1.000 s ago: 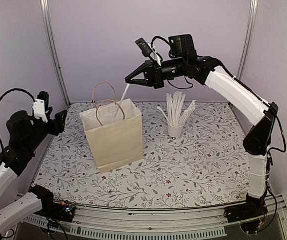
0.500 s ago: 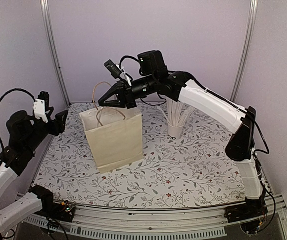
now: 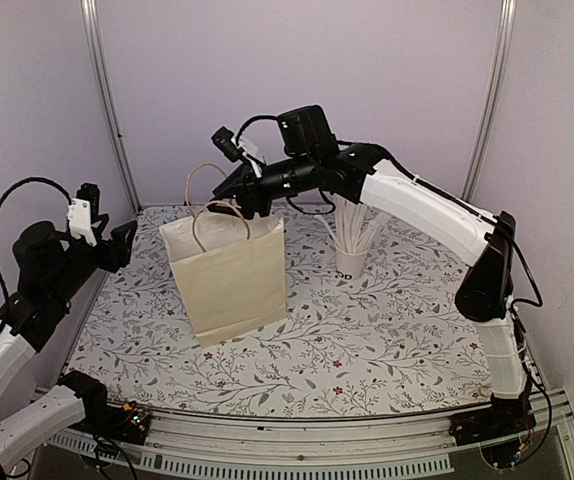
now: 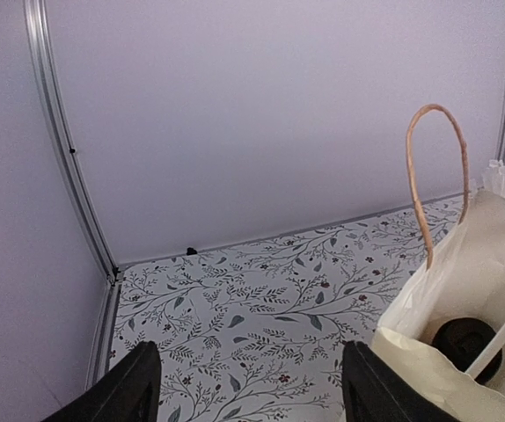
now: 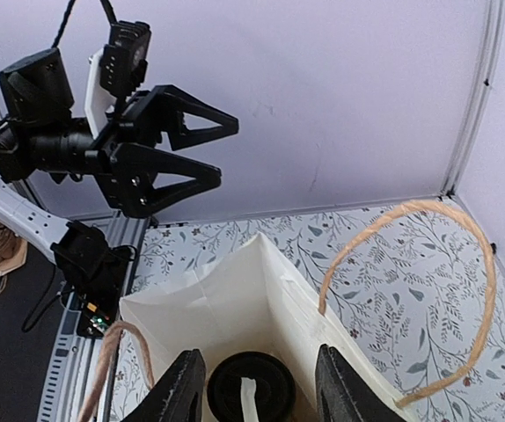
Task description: Pack the takeout coffee
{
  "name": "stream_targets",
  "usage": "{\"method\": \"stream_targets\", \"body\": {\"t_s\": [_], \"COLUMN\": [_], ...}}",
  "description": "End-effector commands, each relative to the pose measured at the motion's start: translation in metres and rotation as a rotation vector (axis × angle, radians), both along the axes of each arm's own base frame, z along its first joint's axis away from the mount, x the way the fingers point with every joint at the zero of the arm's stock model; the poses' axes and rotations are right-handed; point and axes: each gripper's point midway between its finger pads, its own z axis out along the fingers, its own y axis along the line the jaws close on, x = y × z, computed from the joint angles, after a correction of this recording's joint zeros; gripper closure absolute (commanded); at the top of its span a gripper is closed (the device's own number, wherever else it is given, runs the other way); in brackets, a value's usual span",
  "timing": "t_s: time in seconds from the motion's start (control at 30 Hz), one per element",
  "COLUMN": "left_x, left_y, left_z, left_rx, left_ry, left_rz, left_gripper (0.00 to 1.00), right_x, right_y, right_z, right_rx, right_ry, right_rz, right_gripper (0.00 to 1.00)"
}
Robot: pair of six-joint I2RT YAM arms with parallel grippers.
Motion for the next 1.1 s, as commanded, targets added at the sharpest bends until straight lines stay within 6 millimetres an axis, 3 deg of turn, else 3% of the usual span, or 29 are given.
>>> {"method": "stream_targets", "body": {"t_s": [0.0,0.1,0.23,0.3,0.47,0.7,1.07], "left_x": [0.001,0.0,-0.002,-0.003,-0.003,-0.002,-0.002], "left_y": [0.002,0.003,0.003,0.003,0.002,0.003,0.003], "left_z": [0.003,0.003,0.005,0.006,0.006,0.004,0.003], "left_rx": [0.006,0.007,0.006,0.006,0.005,0.011,0.011], "left_ry": [-0.019,-0.02,-0.029,-0.033,-0.036,-0.031,-0.03], "left_rz": [0.001,0.0,0.001,0.0,-0.009,-0.004,-0.009], "left_gripper": [0.27,0.27,0.27,0.27,0.27,0.27,0.27], "right_x": [0.01,0.025,0.058,0.075,0.09,0.096,0.115], "right_y": [-0.041,-0.07,-0.128,-0.154,-0.197,-0.205,-0.199], "right_z": [0.046,0.039,0.028,0.012,-0.044,-0.092,-0.133], "right_rx": [-0.014,-0.065,-0.133,-0.19,-0.417,-0.548,-0.606], "right_ry": [-0.19,-0.23,-0.255,-0.255,-0.243,-0.192,-0.15], "right_rz": [-0.148,-0.22,-0.336,-0.39,-0.379,-0.364,-0.38], "right_gripper": [0.54,0.54,0.54,0.54,0.53,0.53,0.52]}}
